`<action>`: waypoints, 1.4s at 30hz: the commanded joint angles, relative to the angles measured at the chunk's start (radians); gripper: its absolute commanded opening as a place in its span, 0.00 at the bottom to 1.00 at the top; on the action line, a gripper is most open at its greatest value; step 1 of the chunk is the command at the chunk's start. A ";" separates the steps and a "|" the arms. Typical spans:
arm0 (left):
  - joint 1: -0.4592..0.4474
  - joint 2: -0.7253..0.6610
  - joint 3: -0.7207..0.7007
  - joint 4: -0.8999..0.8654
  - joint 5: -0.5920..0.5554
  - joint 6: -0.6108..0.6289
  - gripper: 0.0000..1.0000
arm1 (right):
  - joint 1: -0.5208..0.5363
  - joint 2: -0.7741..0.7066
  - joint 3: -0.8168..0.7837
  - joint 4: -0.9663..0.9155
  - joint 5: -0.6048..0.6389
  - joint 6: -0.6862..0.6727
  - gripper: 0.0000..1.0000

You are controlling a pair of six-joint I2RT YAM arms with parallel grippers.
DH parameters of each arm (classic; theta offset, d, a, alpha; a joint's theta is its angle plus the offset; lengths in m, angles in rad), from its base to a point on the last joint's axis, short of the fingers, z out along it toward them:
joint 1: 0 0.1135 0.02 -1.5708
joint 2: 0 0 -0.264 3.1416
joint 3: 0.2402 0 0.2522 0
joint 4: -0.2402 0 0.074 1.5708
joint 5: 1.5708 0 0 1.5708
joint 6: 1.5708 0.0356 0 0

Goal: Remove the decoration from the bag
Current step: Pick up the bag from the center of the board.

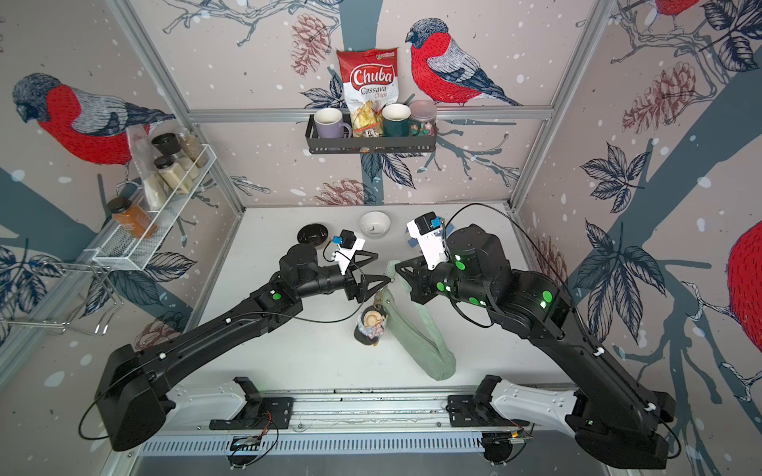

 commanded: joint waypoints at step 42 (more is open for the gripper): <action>-0.035 -0.009 0.400 -0.123 0.130 0.058 0.00 | -0.002 -0.251 -0.401 0.424 0.111 -0.210 0.66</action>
